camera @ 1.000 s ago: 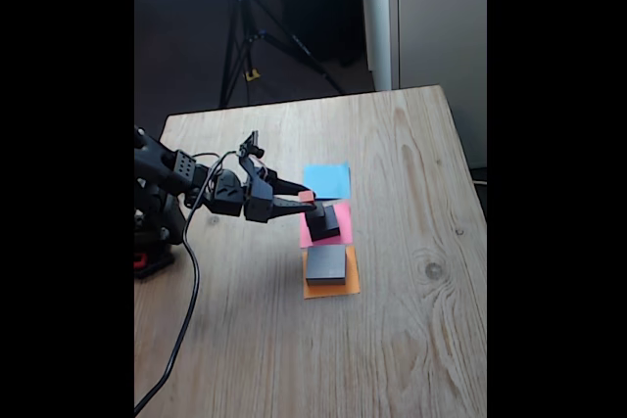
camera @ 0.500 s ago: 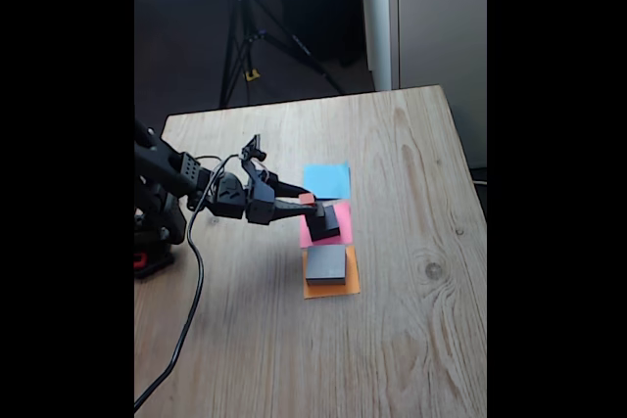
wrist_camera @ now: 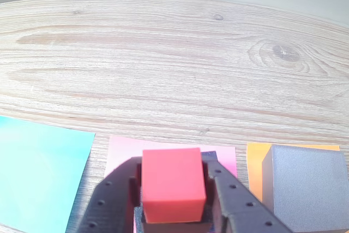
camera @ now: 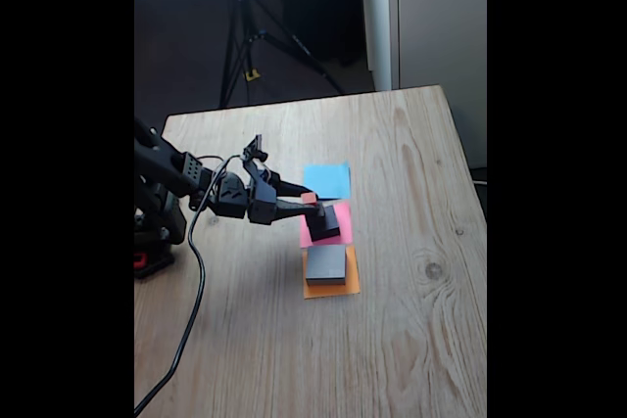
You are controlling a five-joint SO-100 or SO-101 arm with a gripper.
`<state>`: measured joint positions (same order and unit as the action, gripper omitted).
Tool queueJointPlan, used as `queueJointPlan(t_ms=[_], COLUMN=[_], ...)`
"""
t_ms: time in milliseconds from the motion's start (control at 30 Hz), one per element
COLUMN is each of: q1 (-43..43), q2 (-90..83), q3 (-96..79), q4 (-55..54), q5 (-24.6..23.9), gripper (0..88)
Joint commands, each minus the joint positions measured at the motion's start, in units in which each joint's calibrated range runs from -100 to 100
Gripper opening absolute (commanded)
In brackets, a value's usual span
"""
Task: Tower of hanoi
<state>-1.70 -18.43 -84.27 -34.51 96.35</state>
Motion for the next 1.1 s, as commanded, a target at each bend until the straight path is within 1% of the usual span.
queueJointPlan(t_ms=[0,333,567,767,933,1000,1067], q1=[-0.8,-1.5,-1.7,-1.5,-0.9,-0.5,-0.2], q2=[-0.3,-0.5,-0.4,-0.8,-3.5,-7.6,-11.8], q3=[1.2,0.8,0.4,0.4,0.1,-0.2,-0.5], q4=[-1.5,-1.5,-1.5,-1.5,-0.7,3.5,7.1], q5=[-0.2,0.8,2.3,0.8,-1.5,-1.9,-3.9], gripper=[4.6,6.6,13.6,14.4,16.1,17.1,17.7])
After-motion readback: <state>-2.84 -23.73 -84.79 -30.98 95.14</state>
